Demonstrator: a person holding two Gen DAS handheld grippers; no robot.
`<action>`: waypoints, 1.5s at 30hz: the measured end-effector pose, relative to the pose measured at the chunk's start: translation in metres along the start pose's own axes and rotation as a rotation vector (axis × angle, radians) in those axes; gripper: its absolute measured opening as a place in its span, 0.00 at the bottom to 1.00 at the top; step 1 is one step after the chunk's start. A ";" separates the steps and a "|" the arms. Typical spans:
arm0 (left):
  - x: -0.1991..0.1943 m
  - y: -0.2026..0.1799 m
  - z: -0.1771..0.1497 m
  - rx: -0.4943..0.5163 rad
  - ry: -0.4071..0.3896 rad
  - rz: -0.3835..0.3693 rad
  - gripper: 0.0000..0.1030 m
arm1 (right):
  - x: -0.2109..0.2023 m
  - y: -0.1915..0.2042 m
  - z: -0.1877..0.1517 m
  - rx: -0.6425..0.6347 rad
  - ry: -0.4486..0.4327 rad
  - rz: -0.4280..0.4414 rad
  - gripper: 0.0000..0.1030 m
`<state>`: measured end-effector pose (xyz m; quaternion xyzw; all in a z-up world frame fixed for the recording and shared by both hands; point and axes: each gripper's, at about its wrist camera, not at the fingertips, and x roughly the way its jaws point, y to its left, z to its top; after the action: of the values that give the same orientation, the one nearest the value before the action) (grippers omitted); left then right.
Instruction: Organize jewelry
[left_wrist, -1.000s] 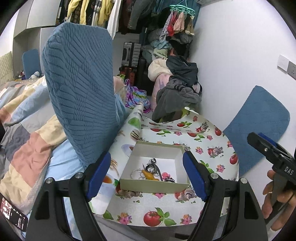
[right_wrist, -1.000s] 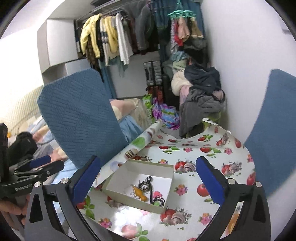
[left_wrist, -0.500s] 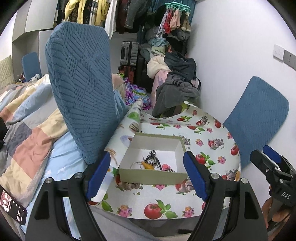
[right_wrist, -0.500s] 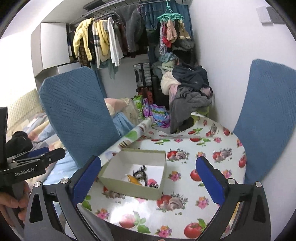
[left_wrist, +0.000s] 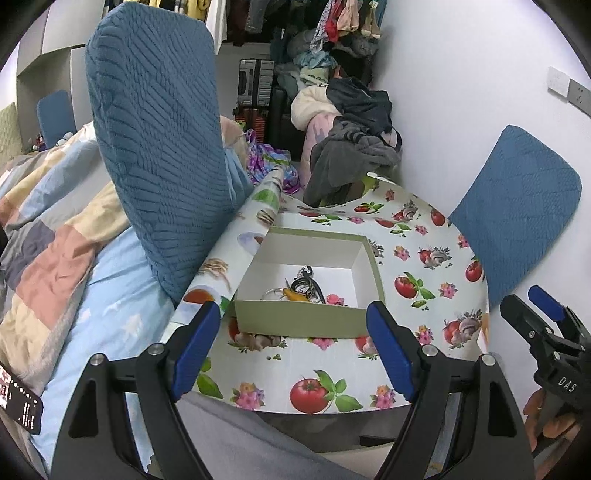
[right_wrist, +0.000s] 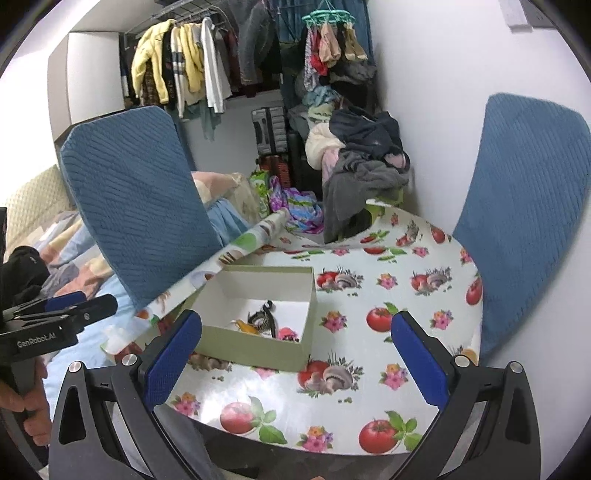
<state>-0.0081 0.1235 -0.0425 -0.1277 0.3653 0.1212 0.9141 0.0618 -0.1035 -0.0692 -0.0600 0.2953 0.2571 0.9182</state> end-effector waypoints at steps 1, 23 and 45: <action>0.000 0.000 0.000 0.001 0.000 0.000 0.79 | 0.001 -0.001 -0.002 0.005 0.005 -0.004 1.00; 0.018 -0.008 -0.003 0.015 0.053 0.004 0.81 | 0.005 -0.011 -0.006 0.031 0.005 -0.060 1.00; 0.018 -0.010 -0.008 0.016 0.043 0.031 0.86 | 0.018 -0.013 -0.020 0.037 0.044 -0.064 1.00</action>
<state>0.0021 0.1136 -0.0592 -0.1174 0.3877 0.1298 0.9050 0.0709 -0.1123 -0.0967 -0.0583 0.3181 0.2206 0.9202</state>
